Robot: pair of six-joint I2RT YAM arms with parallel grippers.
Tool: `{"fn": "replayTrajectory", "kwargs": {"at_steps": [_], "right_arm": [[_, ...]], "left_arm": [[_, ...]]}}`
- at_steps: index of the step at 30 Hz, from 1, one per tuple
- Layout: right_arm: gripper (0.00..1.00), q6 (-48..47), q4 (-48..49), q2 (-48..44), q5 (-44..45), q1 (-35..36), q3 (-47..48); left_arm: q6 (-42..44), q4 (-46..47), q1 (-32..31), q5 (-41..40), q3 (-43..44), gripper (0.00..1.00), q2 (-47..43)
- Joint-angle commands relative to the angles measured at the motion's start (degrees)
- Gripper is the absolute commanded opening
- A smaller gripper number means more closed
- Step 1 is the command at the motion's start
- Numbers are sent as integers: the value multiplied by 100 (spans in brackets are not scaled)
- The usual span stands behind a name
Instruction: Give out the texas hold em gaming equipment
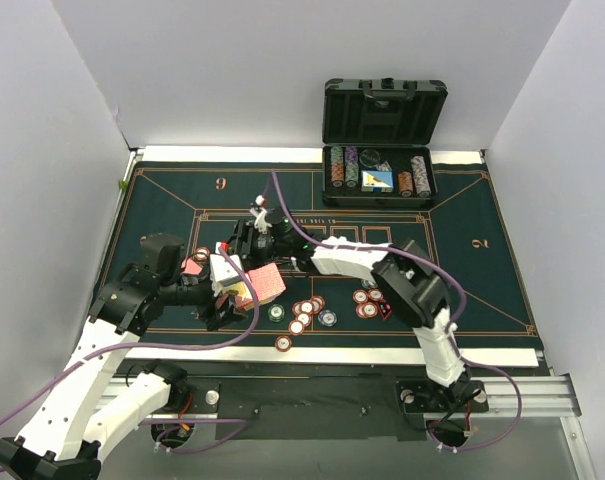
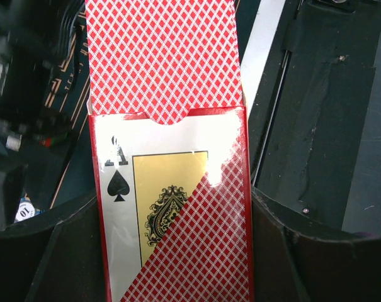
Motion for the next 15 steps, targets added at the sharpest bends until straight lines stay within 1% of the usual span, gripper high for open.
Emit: {"fn": "replayTrajectory", "kwargs": {"at_steps": [1, 4, 5, 6, 7, 8, 9, 11, 15], "right_arm": [[57, 48, 666, -1221, -264, -78, -730], [61, -181, 490, -1838, -211, -331, -1493], [65, -233, 463, -2144, -185, -411, -1661], [67, -234, 454, -2312, -167, -577, -1968], [71, -260, 428, -2566, -158, -666, -2093], [73, -286, 402, -2716, -158, -849, -2337], [80, -286, 393, -2970, -167, -921, -2436], [85, -356, 253, -3322, -185, -1210, -2804], [88, -383, 94, -3965, -150, -1483, -3174]], "left_arm": [[-7, 121, 15, 194, 203, 0, -60], [28, 94, 24, 186, 159, 0, -96], [37, 94, 33, 177, 150, 0, -113], [46, 94, 33, 177, 115, 0, -113], [54, 112, 33, 186, 115, 0, -113], [46, 112, 33, 194, 89, 0, -113], [46, 121, 33, 194, 89, 0, -105], [72, 129, 33, 194, 71, 0, -87], [98, 156, 33, 203, 27, 0, -61]]}}
